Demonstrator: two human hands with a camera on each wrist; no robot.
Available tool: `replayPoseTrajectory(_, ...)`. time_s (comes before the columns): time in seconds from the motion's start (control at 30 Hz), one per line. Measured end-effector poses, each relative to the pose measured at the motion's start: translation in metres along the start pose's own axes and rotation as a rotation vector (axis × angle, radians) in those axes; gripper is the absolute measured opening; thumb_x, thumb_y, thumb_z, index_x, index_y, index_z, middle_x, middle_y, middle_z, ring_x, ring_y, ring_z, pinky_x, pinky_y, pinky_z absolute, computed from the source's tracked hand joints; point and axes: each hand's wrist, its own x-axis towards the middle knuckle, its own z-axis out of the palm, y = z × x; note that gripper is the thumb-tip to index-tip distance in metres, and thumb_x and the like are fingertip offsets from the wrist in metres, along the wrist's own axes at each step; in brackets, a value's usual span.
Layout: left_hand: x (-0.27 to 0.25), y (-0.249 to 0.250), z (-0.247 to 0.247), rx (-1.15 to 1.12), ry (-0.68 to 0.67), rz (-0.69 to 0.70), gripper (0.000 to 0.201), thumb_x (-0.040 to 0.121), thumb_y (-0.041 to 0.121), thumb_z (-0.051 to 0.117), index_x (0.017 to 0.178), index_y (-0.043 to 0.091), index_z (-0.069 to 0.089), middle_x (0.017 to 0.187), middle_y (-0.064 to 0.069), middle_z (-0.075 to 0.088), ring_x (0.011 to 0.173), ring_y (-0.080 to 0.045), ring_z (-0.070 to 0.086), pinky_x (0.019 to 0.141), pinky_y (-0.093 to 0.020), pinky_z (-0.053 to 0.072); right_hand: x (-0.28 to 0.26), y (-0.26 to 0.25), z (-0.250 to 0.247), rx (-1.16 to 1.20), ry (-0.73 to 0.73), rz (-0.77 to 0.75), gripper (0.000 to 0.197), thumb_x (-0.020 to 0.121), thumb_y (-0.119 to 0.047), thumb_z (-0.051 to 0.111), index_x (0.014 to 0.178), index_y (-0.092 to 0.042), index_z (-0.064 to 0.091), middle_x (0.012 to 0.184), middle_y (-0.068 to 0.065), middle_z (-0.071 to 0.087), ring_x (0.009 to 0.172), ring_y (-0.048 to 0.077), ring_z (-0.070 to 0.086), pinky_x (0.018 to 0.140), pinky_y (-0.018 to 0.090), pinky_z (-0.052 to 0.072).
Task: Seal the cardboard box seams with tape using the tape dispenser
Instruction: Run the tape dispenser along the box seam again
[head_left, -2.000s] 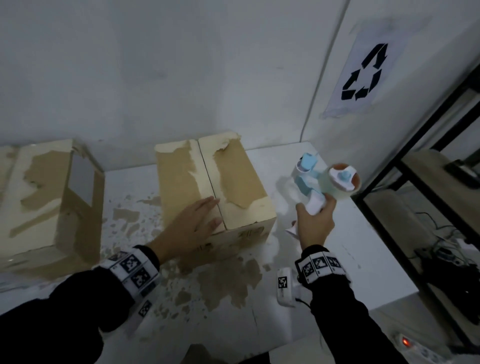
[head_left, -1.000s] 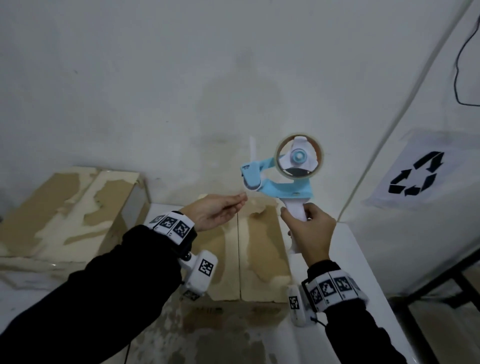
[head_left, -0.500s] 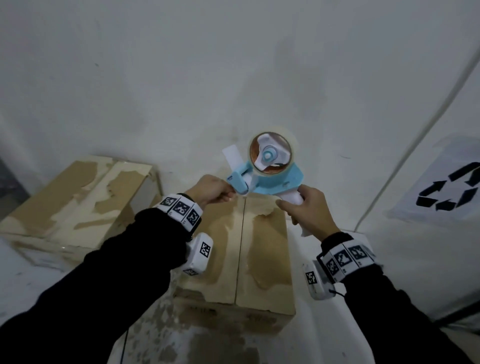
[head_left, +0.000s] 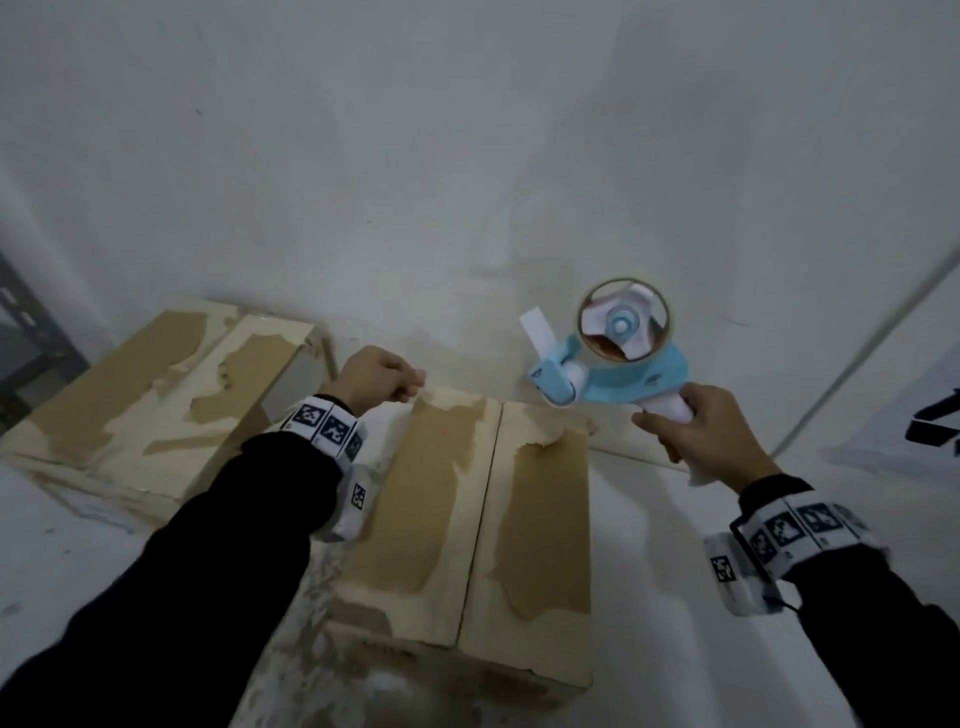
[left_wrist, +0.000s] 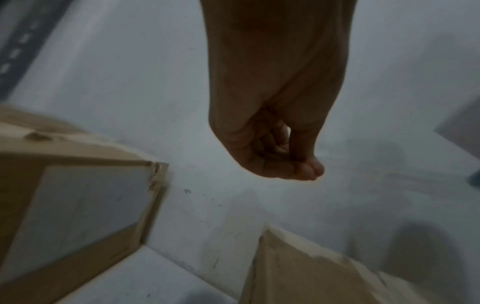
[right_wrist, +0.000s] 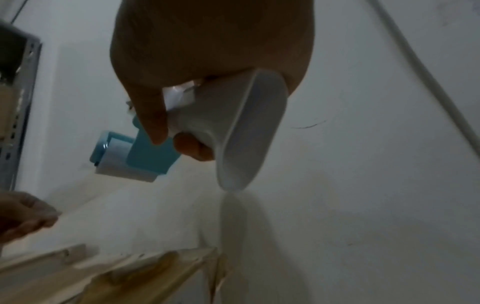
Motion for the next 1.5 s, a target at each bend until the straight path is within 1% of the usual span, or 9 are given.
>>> replayPoseTrajectory(0.27,0.045,-0.008,0.015,0.184,0.058,-0.012,0.020,0.079,0.023,0.073,0.073,0.003,0.074,0.063,-0.006,0.070,0.055,-0.012,0.060,0.077,-0.030,0.057,0.036,0.028,0.023,0.033,0.037,-0.006,0.022,0.078,-0.008,0.075,0.067,-0.011,0.057,0.055,0.010,0.061,0.040,0.018,0.055,0.048,0.032,0.047)
replayPoseTrajectory(0.37,0.055,-0.013,0.024,0.293,0.105,-0.011,0.023,0.079,0.024,0.073,0.076,0.001,0.076,0.053,0.000,0.066,0.050,-0.006,0.060,0.075,-0.027,0.057,0.044,0.033,0.030,0.014,-0.002,-0.039,0.024,0.077,-0.006,0.076,0.068,-0.018,0.057,0.057,0.005,0.061,0.037,0.008,0.055,0.042,0.021,0.046)
replayPoseTrajectory(0.6,0.071,-0.013,0.025,0.492,0.067,-0.027,0.024,0.081,0.025,0.072,0.077,0.002,0.075,0.079,-0.014,0.074,0.062,-0.015,0.062,0.076,-0.029,0.056,0.058,0.042,0.043,0.031,-0.038,-0.061,0.019,0.077,-0.004,0.076,0.073,-0.014,0.060,0.059,0.004,0.062,0.040,0.006,0.056,0.041,0.016,0.045)
replayPoseTrajectory(0.8,0.080,-0.018,0.021,0.495,-0.045,-0.199,0.028,0.080,0.031,0.072,0.073,0.004,0.075,0.032,0.012,0.055,0.029,0.006,0.049,0.054,-0.015,0.047,0.061,0.051,0.052,0.012,-0.037,-0.071,0.019,0.076,-0.005,0.077,0.072,-0.013,0.060,0.057,0.002,0.061,0.041,0.009,0.057,0.041,0.017,0.045)
replayPoseTrajectory(1.17,0.085,-0.027,0.013,0.513,-0.160,-0.205,0.036,0.082,0.046,0.065,0.069,0.014,0.072,0.038,0.010,0.060,0.045,-0.004,0.056,0.071,-0.021,0.050,0.068,0.063,0.058,-0.020,-0.031,-0.096,0.023,0.075,-0.006,0.078,0.068,-0.017,0.059,0.055,-0.003,0.061,0.043,0.009,0.059,0.043,0.020,0.044)
replayPoseTrajectory(1.23,0.080,-0.026,0.012,0.691,-0.195,-0.201,0.046,0.085,0.058,0.052,0.097,0.017,0.068,0.056,0.005,0.071,0.067,-0.010,0.065,0.075,-0.025,0.048,0.072,0.064,0.057,-0.030,-0.044,-0.109,0.015,0.075,-0.006,0.078,0.074,-0.009,0.063,0.055,-0.002,0.061,0.045,0.007,0.060,0.042,0.014,0.044)
replayPoseTrajectory(1.3,0.077,-0.028,0.012,0.744,-0.244,-0.249,0.070,0.087,0.061,0.043,0.135,0.011,0.045,0.105,-0.011,0.072,0.097,-0.020,0.067,0.091,-0.032,0.046,0.075,0.066,0.056,-0.046,-0.059,-0.111,0.013,0.075,-0.007,0.078,0.078,-0.004,0.066,0.056,0.002,0.063,0.046,0.008,0.061,0.043,0.014,0.045)
replayPoseTrajectory(1.4,0.076,-0.034,0.013,0.778,-0.240,-0.208,0.074,0.088,0.060,0.041,0.141,0.009,0.035,0.133,-0.014,0.054,0.116,-0.027,0.057,0.100,-0.036,0.040,0.077,0.066,0.054,-0.079,-0.085,-0.124,0.013,0.075,-0.008,0.078,0.081,-0.008,0.067,0.059,0.003,0.065,0.049,0.008,0.062,0.045,0.018,0.046)
replayPoseTrajectory(1.5,0.074,-0.025,0.014,0.786,-0.165,-0.047,0.063,0.089,0.048,0.052,0.137,0.009,0.041,0.130,-0.015,0.055,0.117,-0.028,0.053,0.095,-0.033,0.039,0.078,0.068,0.055,-0.072,-0.103,-0.131,0.014,0.075,-0.007,0.078,0.080,-0.013,0.065,0.060,-0.001,0.065,0.052,0.006,0.063,0.049,0.027,0.048)
